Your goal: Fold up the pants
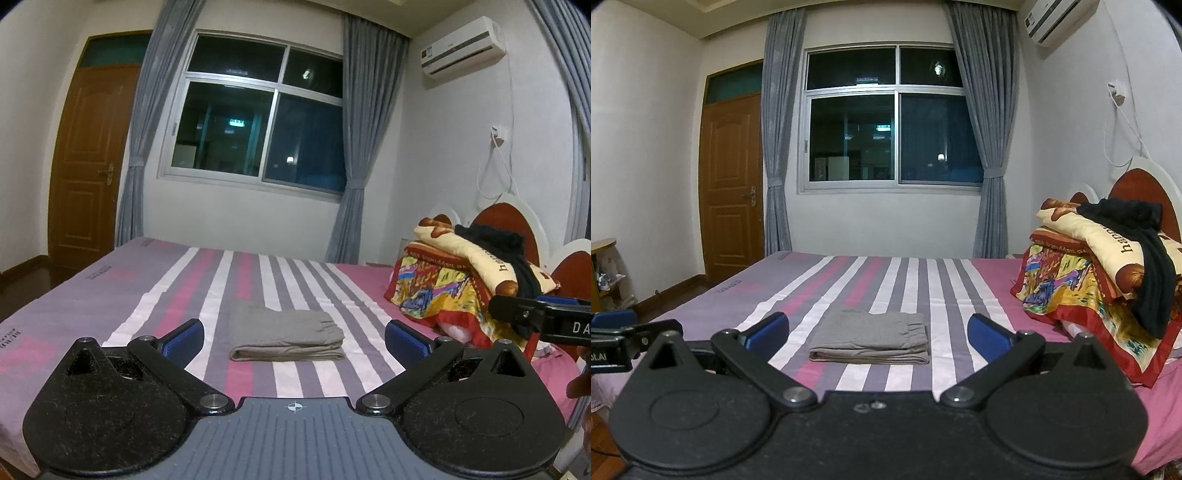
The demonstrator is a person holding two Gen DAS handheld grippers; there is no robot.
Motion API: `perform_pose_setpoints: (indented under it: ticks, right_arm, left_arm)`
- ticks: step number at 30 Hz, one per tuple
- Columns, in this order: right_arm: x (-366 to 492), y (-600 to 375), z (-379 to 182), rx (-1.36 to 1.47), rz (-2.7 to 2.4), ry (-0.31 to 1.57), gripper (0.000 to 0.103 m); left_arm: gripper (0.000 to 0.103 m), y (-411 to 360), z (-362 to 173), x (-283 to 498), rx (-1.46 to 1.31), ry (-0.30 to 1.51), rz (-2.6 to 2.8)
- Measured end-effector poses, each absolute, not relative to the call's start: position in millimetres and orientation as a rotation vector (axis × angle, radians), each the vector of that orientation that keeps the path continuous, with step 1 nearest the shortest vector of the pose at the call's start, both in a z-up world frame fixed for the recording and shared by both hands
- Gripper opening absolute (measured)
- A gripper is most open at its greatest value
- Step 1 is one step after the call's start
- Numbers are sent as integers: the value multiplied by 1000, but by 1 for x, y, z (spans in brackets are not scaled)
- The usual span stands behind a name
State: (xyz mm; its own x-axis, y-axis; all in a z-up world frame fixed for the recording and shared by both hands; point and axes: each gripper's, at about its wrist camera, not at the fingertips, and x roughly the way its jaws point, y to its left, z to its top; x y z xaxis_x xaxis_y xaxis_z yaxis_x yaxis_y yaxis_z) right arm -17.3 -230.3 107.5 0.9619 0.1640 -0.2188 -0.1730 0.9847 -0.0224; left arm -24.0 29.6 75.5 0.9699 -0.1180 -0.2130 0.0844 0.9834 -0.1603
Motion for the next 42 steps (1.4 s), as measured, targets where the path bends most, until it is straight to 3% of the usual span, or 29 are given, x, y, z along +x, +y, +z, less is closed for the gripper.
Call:
perform_pose_setpoints:
  ticks: [42]
  right_arm:
    - [-19, -226, 109, -42, 164, 216, 103]
  left_arm:
    - [103, 20, 78, -27, -132, 206, -108]
